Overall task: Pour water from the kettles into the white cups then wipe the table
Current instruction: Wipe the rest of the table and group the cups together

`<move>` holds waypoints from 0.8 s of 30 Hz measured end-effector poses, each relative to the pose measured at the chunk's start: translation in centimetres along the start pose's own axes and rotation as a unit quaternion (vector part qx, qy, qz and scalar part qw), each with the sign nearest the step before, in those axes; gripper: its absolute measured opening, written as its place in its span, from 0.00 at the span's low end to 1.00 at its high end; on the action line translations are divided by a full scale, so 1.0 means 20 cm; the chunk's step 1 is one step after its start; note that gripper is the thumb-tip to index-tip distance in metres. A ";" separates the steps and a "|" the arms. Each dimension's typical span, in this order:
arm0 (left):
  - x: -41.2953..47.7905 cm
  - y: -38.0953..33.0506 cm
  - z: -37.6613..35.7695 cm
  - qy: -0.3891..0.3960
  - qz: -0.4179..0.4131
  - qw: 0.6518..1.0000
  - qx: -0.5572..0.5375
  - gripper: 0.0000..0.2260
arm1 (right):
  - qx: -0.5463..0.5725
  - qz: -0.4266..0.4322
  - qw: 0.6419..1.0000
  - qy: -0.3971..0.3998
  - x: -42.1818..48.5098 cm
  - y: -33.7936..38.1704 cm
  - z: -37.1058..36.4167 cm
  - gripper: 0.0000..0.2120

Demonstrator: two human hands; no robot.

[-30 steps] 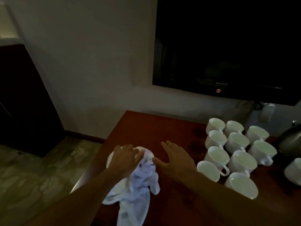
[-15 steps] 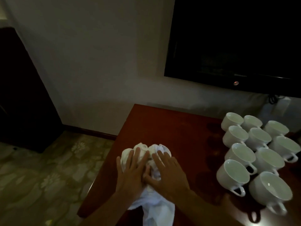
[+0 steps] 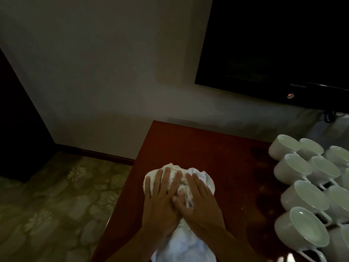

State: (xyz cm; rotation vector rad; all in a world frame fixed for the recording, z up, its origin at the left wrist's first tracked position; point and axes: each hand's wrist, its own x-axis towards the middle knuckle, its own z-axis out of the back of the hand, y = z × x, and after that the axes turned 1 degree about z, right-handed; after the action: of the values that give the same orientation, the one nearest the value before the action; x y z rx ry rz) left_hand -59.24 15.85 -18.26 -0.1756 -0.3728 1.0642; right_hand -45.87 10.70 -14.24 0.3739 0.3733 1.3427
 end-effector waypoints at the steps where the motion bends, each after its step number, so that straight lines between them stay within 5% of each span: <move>1: 0.04 0.01 -0.01 -0.002 -0.001 1.000 -0.004 0.26 | 0.006 -0.009 1.000 -0.008 0.03 0.00 -0.01 0.43; 6: 0.23 0.04 -0.07 0.001 -0.017 1.000 0.005 0.30 | 0.041 -0.046 0.997 -0.049 0.19 -0.05 -0.06 0.50; 10: 0.40 0.04 -0.11 0.004 -0.002 1.000 -0.001 0.32 | 0.041 -0.062 0.995 -0.059 0.32 -0.05 -0.03 0.42; 24: 1.09 0.14 -0.31 -0.039 0.011 0.999 0.001 0.30 | 0.027 -0.019 0.996 -0.082 1.01 -0.22 0.05 0.41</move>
State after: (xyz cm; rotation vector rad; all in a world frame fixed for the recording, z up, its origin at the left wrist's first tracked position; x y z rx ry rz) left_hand -49.80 36.56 -20.32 -0.1376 -0.4419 1.0957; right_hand -37.89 29.67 -16.24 0.5159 0.2799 1.2568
